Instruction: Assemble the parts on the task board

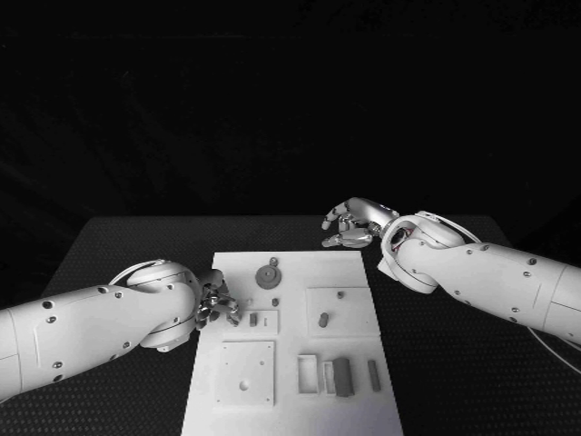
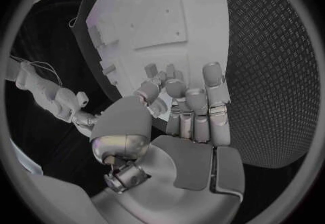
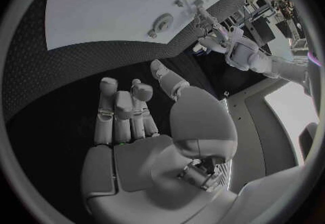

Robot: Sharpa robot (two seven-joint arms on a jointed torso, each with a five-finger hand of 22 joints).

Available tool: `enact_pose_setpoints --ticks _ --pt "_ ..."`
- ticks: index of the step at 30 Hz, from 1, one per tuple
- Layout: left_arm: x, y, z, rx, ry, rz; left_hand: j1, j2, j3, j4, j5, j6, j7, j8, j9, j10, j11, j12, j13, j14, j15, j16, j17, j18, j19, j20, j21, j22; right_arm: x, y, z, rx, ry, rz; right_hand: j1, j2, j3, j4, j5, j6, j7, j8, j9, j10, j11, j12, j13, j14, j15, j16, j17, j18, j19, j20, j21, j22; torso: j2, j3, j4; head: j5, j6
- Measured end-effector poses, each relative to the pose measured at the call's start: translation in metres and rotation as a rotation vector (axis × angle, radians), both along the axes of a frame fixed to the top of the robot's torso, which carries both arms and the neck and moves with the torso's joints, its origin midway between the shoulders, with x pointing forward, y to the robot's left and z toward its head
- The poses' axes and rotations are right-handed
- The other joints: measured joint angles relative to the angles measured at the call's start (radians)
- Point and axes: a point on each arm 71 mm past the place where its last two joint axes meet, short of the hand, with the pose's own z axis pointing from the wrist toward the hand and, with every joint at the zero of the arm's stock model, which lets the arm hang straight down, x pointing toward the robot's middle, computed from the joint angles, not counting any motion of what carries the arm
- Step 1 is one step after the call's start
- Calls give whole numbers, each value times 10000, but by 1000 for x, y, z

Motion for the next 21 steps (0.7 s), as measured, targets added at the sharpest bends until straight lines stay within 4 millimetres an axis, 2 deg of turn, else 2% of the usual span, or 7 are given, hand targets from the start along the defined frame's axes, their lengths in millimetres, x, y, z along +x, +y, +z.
enact_pose_setpoints --ticks 17,18,20,21 --pt "-1 3 -1 113 104 -12 -113 -118 -97 94 -4 11 12 266 5 0 0 0 -20 32 -4 -1 1 0 14 16 0 -1 0 0 0 5 7 -3 -44 44 0 0 0 0 0 0 0 0 0 0 -8 0 0 0 0 -5 0 0 0 0 -3 0 2 9 -26" --pt "-1 3 -1 124 111 -14 -158 -278 -140 136 -3 12 12 386 5 0 0 0 -19 33 -3 -1 1 1 14 17 0 -1 0 0 0 5 7 -2 -56 56 0 0 0 0 0 0 0 0 0 0 -10 0 0 0 0 -4 0 0 0 0 -3 0 2 9 -27" --pt "-1 3 -2 142 132 -15 -277 -510 -238 206 16 12 13 916 25 2 -2 0 -37 35 -1 0 -1 0 14 17 0 -2 0 0 0 6 7 -1 -66 66 0 0 0 0 0 -23 0 0 0 0 -10 0 0 0 0 -6 0 0 0 0 -3 0 2 9 -27" --pt "-1 3 -2 150 141 -14 -281 -576 -256 239 16 14 13 966 258 12 -12 0 -54 47 10 0 -8 0 15 17 0 -1 0 0 0 6 8 0 -66 66 0 0 0 0 0 -42 0 0 0 0 -11 0 0 0 0 -6 0 0 0 0 -3 0 2 9 -27"
